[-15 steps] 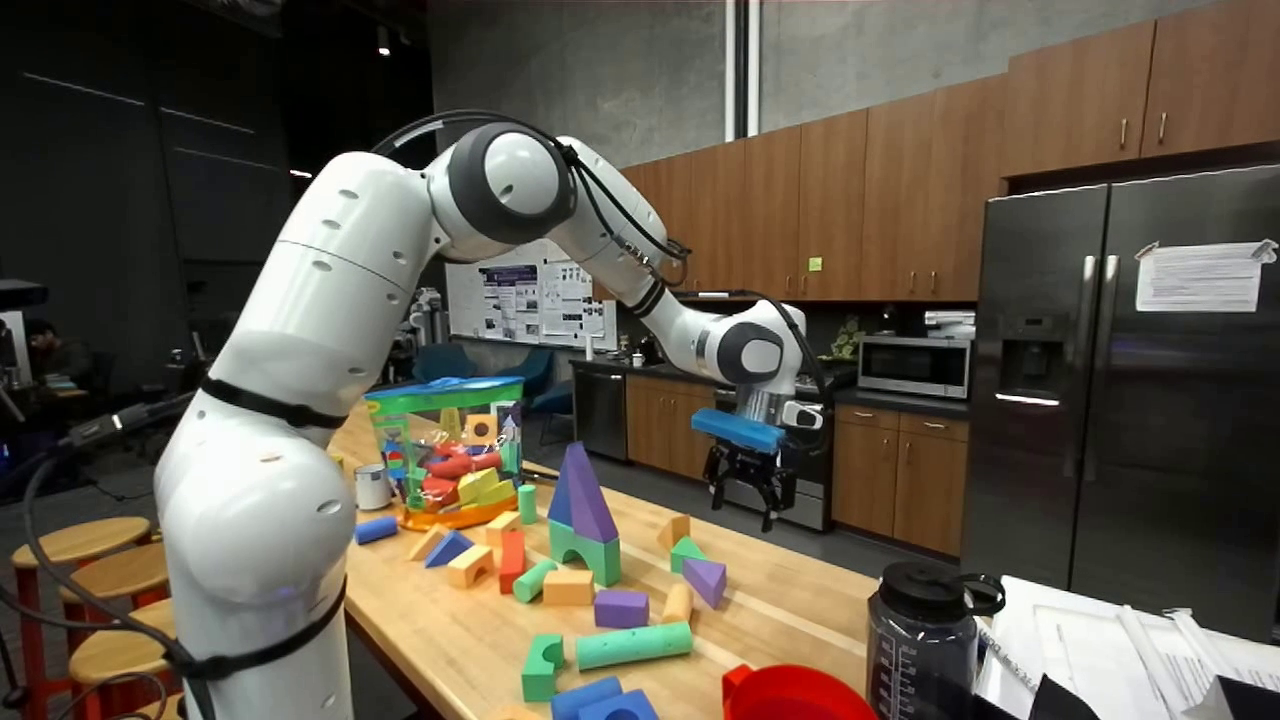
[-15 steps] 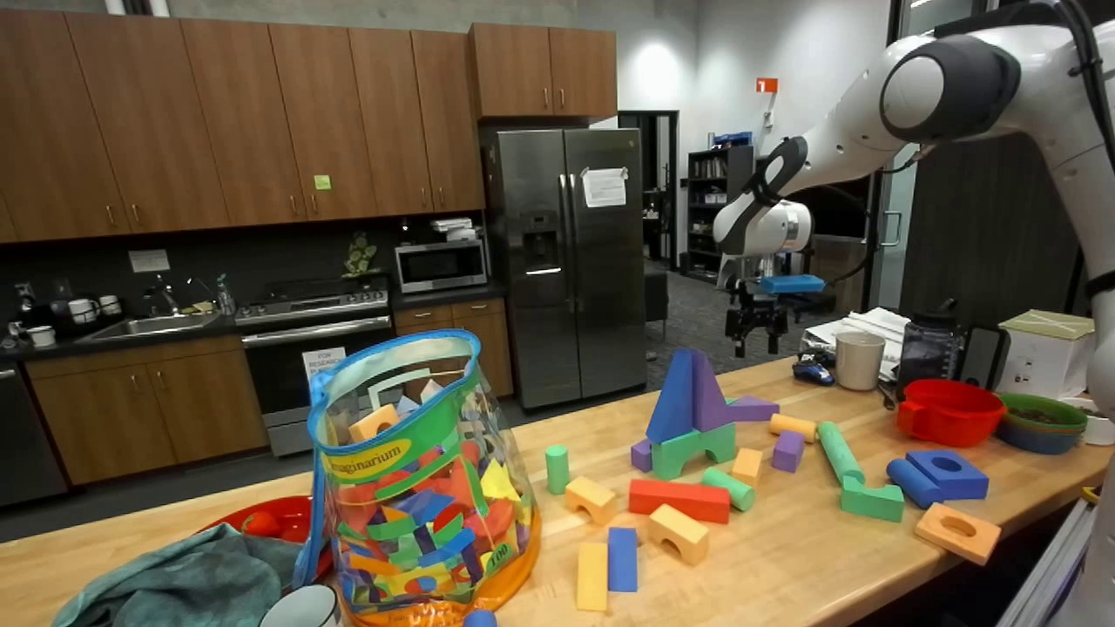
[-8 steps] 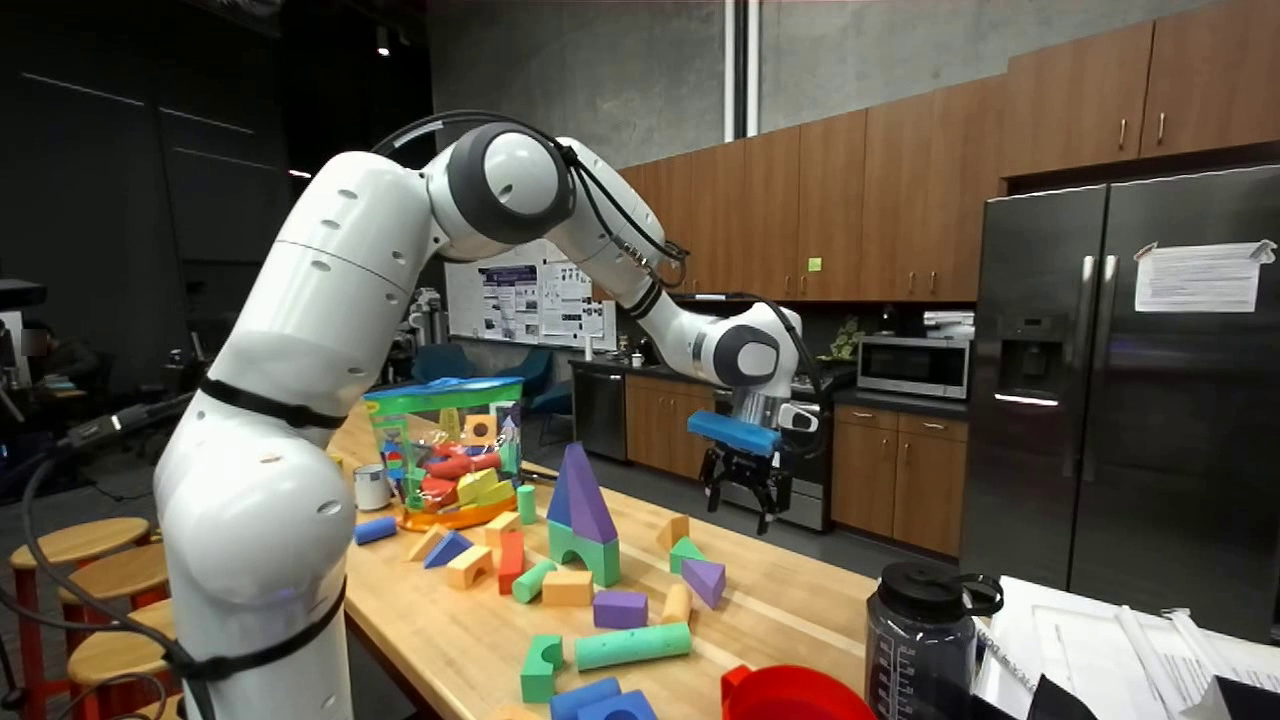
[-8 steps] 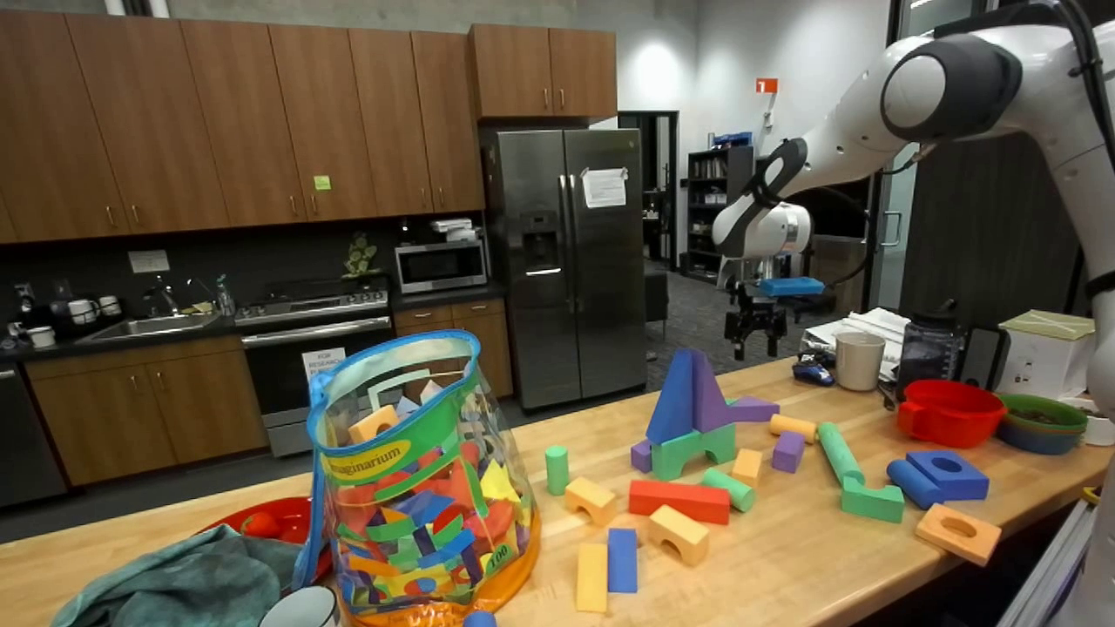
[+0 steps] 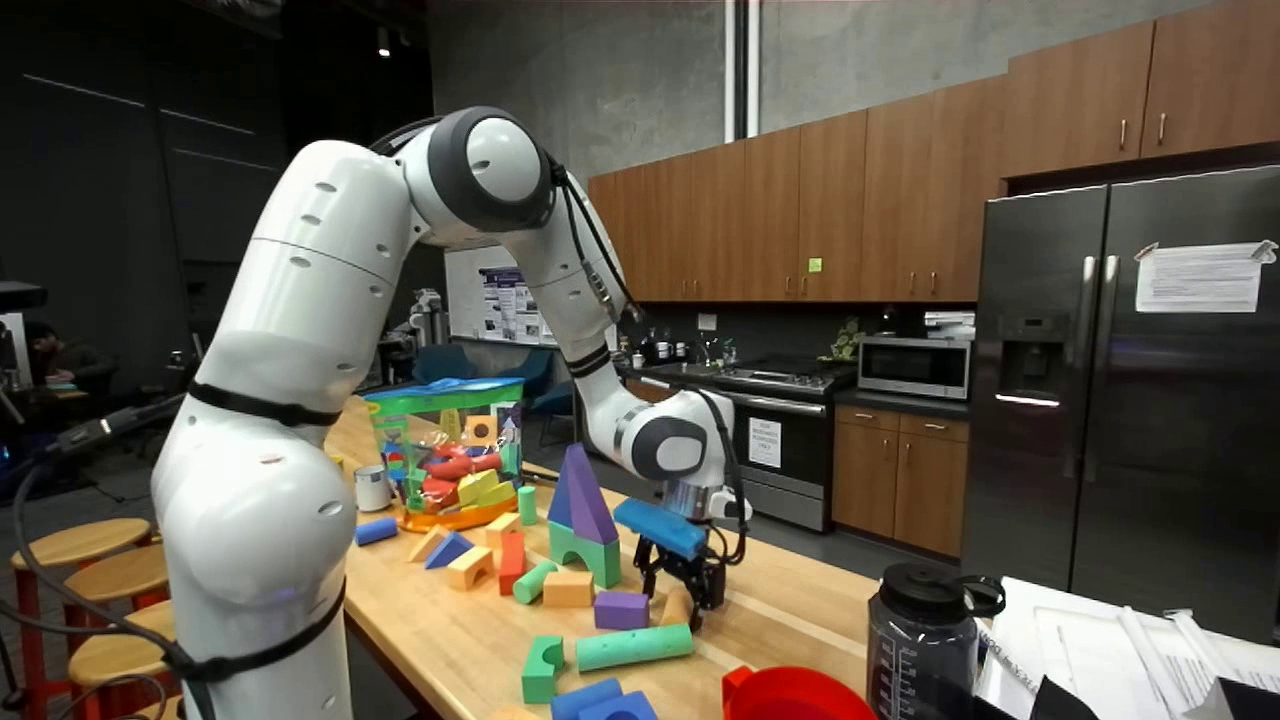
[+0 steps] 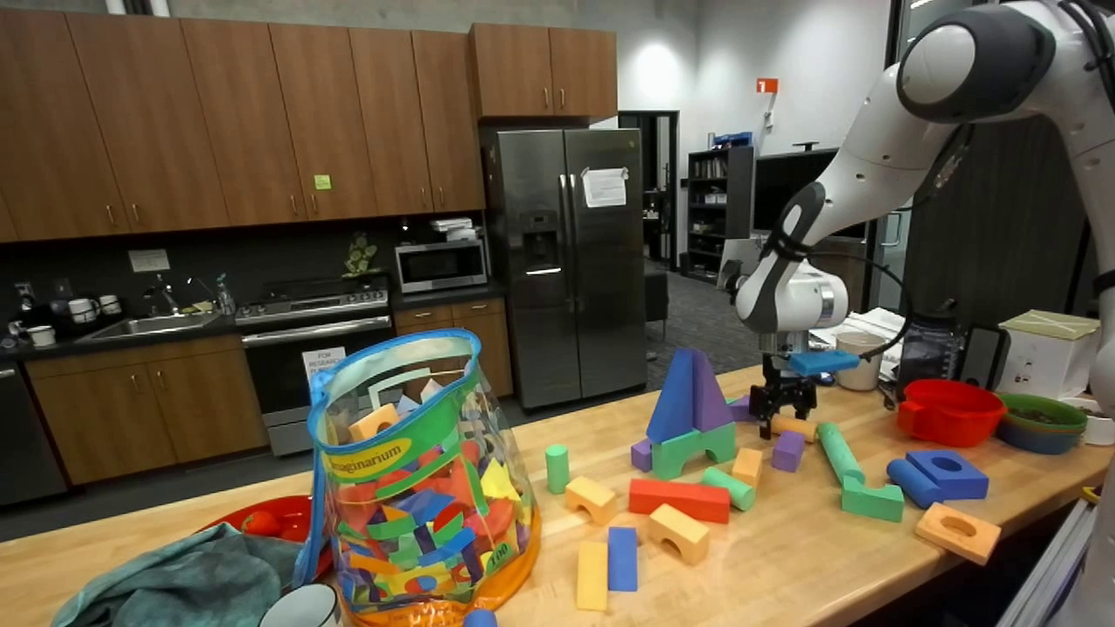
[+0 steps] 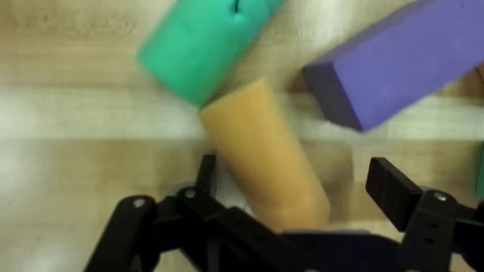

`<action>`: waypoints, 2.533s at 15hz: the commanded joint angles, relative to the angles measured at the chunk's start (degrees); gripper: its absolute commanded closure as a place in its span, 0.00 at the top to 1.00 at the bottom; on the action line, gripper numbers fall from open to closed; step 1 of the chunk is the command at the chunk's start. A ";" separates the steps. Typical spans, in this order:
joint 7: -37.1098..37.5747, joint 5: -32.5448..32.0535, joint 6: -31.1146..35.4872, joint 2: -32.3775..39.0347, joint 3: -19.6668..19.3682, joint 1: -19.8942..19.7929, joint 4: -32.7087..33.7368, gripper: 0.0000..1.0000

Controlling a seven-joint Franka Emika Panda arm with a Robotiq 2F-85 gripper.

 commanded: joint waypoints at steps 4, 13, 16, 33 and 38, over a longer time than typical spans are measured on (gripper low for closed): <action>0.36 -0.13 5.01 -2.74 0.75 0.02 -5.56 1.00; 0.36 -0.05 5.01 -2.79 0.74 0.02 -5.64 1.00; 0.36 -0.05 5.01 -2.79 0.74 0.02 -5.64 1.00; 0.36 -0.05 5.01 -2.79 0.74 0.02 -5.64 1.00; 0.36 -0.05 5.01 -2.79 0.74 0.02 -5.64 1.00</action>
